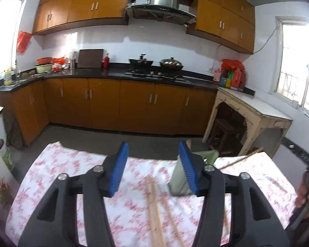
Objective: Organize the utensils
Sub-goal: 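Open both tools to release the chopsticks into the holder, then move both open tools back down to the loose chopsticks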
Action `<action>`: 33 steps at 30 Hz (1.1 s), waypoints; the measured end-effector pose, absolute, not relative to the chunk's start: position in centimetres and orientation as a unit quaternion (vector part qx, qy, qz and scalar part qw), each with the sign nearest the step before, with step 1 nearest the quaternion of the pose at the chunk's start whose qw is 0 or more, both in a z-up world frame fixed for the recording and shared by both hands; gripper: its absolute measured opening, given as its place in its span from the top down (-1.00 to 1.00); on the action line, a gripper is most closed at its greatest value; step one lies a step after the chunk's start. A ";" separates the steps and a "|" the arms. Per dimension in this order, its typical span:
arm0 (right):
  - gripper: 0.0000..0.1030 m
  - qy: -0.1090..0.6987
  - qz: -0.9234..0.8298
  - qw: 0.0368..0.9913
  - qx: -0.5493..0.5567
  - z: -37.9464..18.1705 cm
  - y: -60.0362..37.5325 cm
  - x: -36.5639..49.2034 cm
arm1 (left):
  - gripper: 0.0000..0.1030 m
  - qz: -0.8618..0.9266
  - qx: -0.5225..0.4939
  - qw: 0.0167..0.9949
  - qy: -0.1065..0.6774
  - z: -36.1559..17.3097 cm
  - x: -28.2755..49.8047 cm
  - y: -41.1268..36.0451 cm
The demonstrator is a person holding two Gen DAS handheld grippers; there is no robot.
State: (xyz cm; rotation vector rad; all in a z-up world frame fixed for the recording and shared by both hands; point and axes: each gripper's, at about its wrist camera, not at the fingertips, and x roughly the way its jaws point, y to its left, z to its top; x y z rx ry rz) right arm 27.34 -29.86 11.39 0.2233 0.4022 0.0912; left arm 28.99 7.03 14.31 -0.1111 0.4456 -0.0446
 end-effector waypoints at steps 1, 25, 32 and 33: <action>0.13 0.202 0.037 0.973 0.109 10.8 -30.3 26.8 | -0.17 -0.012 -0.053 0.973 0.224 13.4 28.3 7.6; 0.72 0.434 0.032 0.899 0.051 -11.0 -23.3 28.8 | -0.81 0.051 -0.067 0.914 0.397 -6.2 25.9 8.4; 0.85 0.428 -0.032 0.898 0.091 -11.0 -26.8 29.5 | -0.24 0.006 -0.050 0.908 0.415 -6.9 27.2 6.7; 0.85 0.429 -0.034 0.897 0.098 -11.0 -27.3 29.6 | -0.12 0.001 -0.047 0.906 0.420 -7.1 27.4 6.5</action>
